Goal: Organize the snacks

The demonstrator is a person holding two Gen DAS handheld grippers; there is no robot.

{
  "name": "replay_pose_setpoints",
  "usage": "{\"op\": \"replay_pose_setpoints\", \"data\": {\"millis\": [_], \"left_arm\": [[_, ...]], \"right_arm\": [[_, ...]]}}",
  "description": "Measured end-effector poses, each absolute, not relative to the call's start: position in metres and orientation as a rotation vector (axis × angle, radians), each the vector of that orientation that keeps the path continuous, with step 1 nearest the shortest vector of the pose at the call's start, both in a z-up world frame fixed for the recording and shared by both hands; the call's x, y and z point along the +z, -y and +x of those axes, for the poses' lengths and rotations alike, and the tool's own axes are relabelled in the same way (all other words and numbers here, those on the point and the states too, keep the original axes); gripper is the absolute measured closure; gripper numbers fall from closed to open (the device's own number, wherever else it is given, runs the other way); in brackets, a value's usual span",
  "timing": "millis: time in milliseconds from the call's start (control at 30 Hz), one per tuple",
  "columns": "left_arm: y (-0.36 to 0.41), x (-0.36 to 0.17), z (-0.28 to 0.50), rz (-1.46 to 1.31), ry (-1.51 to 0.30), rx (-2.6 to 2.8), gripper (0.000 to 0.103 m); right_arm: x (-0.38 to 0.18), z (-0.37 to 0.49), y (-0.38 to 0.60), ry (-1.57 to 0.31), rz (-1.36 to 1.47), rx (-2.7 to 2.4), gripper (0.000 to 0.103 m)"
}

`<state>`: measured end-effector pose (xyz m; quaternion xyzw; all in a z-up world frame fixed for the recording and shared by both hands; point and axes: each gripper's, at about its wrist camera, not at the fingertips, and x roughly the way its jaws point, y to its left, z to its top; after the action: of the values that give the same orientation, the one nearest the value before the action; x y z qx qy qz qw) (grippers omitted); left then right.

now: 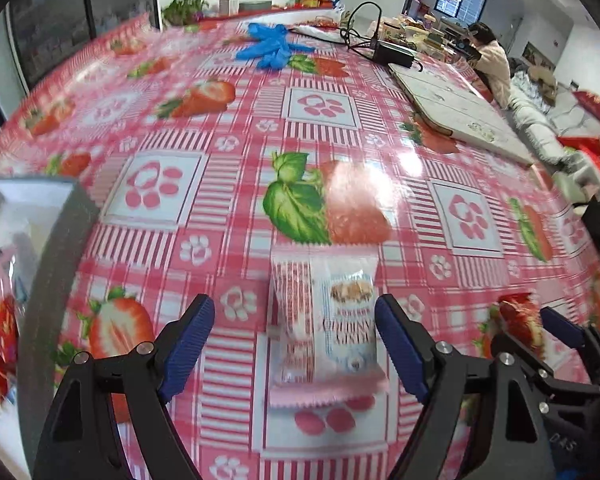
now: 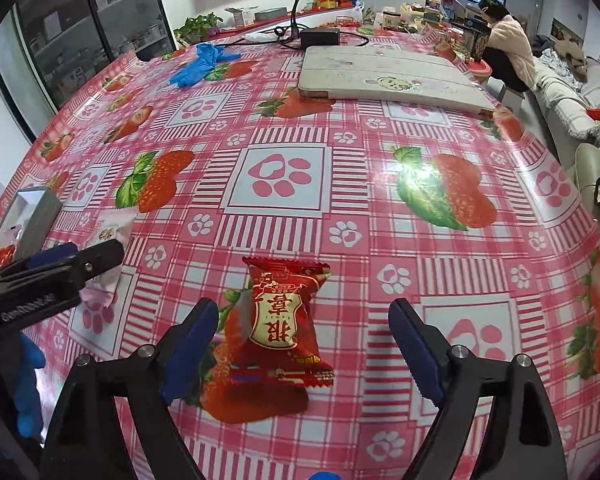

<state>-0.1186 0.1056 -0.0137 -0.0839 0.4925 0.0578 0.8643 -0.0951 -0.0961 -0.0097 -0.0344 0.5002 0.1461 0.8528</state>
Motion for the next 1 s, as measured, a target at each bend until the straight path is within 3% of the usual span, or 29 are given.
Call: {"op": "replay_pose_setpoints", "data": {"millis": [167, 200, 267, 333, 400, 467, 500, 533, 567, 700, 733, 1000], "left_arm": [[-0.098, -0.019, -0.117, -0.095, -0.984, 0.16, 0.02], [-0.098, -0.019, -0.118, -0.092, -0.971, 0.157, 0.027], [-0.097, -0.016, -0.122, -0.075, -0.95, 0.137, 0.05], [-0.099, -0.015, -0.122, -0.068, -0.958, 0.129, 0.058], [-0.102, -0.014, -0.13, -0.056, -0.965, 0.145, 0.058], [-0.104, -0.014, -0.138, -0.041, -0.947, 0.154, 0.055], [-0.106, -0.015, -0.143, -0.031, -0.929, 0.161, 0.044], [-0.107, -0.016, -0.144, -0.026, -0.921, 0.172, 0.022], [-0.109, -0.018, -0.143, -0.029, -0.922, 0.179, 0.014], [-0.118, -0.024, -0.139, -0.092, -0.94, 0.152, 0.006], [-0.116, -0.024, -0.138, -0.083, -0.944, 0.143, 0.0], [-0.113, -0.025, -0.138, -0.076, -0.953, 0.129, 0.0]], "right_arm": [[-0.016, -0.094, 0.086, -1.026, -0.108, 0.267, 0.015], [-0.017, -0.094, 0.084, -1.021, -0.124, 0.261, 0.01], [-0.021, -0.095, 0.079, -1.022, -0.144, 0.271, 0.0], [-0.023, -0.097, 0.079, -1.008, -0.14, 0.262, 0.0], [-0.024, -0.098, 0.079, -0.993, -0.135, 0.258, 0.0], [-0.024, -0.1, 0.08, -0.981, -0.135, 0.26, 0.0], [-0.024, -0.101, 0.08, -0.975, -0.134, 0.261, 0.0], [-0.024, -0.101, 0.08, -0.973, -0.133, 0.261, 0.0], [-0.024, -0.101, 0.08, -0.973, -0.133, 0.26, 0.0], [-0.023, -0.102, 0.081, -0.967, -0.133, 0.26, 0.0], [-0.023, -0.102, 0.081, -0.965, -0.132, 0.26, 0.0], [-0.023, -0.103, 0.081, -0.962, -0.132, 0.26, 0.0]]}}
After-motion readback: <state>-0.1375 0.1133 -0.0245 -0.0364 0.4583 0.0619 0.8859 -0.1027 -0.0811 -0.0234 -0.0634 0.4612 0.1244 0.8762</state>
